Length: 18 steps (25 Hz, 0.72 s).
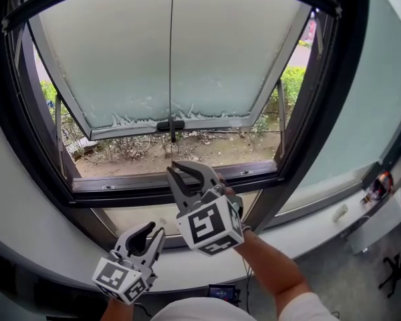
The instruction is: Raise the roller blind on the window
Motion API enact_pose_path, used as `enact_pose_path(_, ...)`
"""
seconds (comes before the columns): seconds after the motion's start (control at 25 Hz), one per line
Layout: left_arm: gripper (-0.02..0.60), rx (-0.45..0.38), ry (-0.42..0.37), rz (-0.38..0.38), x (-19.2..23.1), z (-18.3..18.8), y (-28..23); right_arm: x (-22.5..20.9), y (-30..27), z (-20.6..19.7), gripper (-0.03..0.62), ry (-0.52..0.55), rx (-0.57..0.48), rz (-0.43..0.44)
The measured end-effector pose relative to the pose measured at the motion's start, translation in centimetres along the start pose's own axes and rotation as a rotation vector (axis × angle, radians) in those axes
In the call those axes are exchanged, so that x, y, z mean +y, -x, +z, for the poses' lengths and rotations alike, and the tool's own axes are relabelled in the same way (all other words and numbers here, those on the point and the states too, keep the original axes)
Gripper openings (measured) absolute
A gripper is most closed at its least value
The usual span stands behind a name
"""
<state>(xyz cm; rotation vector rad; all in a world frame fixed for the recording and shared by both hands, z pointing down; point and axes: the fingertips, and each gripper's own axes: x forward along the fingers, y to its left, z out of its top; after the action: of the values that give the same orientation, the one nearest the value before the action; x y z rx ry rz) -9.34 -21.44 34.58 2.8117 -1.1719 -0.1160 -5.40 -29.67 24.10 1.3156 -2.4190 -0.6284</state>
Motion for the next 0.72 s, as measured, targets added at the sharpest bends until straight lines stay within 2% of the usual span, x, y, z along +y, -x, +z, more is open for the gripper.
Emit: enact_pose_path(0.72, 0.11, 0.011, 0.007, -0.023, -0.8, -0.1, -0.2, -2.1, 0.6, 2.2, 0.058, 0.004, -0.053, -0.043)
